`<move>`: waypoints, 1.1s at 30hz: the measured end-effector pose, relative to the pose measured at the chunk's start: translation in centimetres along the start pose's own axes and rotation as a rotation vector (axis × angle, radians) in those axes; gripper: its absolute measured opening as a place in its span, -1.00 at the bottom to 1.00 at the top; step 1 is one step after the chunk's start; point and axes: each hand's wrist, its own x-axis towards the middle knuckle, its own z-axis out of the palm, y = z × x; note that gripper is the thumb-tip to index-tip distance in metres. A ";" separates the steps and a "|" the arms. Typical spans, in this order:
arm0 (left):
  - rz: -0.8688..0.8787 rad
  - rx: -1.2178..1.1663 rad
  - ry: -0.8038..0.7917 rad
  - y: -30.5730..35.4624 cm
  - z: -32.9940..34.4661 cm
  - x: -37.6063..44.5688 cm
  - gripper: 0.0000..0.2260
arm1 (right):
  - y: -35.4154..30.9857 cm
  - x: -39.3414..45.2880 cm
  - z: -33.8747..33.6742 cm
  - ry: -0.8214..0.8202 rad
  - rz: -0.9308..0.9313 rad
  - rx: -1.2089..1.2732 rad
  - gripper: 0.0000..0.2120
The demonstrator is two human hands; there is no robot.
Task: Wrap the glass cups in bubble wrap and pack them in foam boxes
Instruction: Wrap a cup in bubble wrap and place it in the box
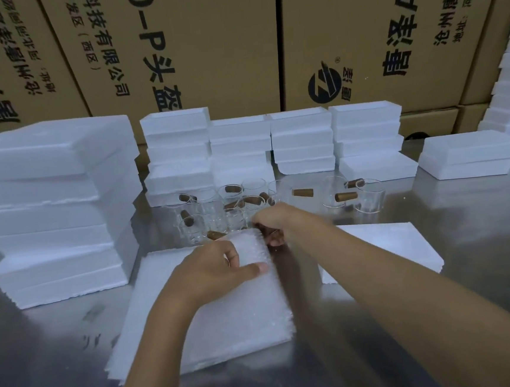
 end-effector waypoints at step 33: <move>0.301 -0.342 0.368 3.4 0.2 -2.0 -0.67 | 9.6 -11.7 -5.4 0.282 -0.703 -0.376 -0.87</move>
